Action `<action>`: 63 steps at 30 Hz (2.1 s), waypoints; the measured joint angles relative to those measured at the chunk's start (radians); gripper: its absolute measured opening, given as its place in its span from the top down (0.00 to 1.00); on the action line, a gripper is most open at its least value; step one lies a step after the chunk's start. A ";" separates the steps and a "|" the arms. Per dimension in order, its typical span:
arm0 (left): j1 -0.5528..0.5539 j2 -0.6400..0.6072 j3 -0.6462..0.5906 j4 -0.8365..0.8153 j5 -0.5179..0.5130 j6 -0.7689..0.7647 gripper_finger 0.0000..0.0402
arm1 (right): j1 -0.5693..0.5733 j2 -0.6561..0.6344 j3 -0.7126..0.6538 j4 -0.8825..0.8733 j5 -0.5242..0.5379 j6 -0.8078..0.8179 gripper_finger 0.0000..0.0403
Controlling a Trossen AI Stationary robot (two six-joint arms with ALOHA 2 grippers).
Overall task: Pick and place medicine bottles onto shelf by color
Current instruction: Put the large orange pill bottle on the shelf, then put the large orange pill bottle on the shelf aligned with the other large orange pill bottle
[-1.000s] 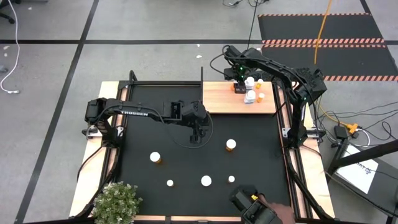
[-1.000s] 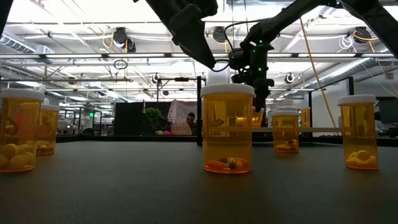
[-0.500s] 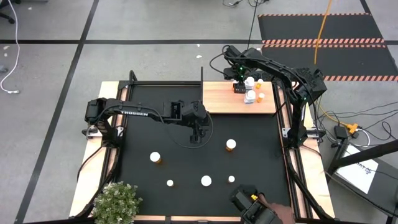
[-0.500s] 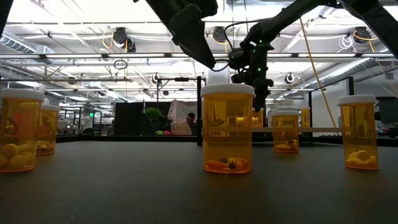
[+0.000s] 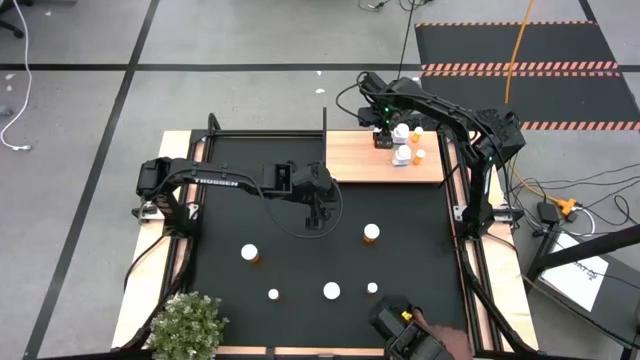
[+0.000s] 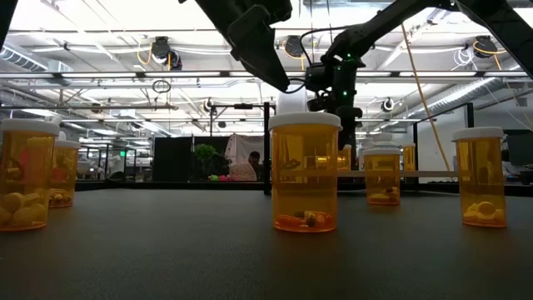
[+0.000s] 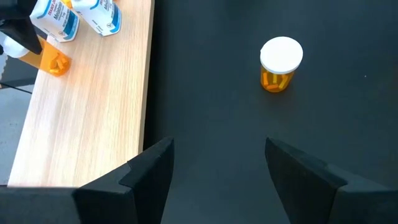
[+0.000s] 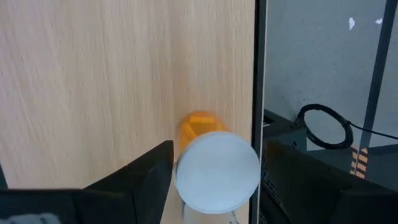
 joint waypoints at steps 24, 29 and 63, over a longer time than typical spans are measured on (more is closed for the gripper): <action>-0.059 0.000 0.000 -0.011 -0.001 0.007 0.38 | 0.294 -0.391 -0.052 -0.045 -0.001 0.577 0.38; -0.096 0.000 0.000 -0.020 -0.001 0.011 0.38 | 0.465 -0.583 -0.262 0.068 0.091 0.727 0.38; -0.254 0.099 -0.001 0.190 -0.058 -0.179 0.38 | 1.069 -0.975 -1.181 0.949 0.336 1.100 0.38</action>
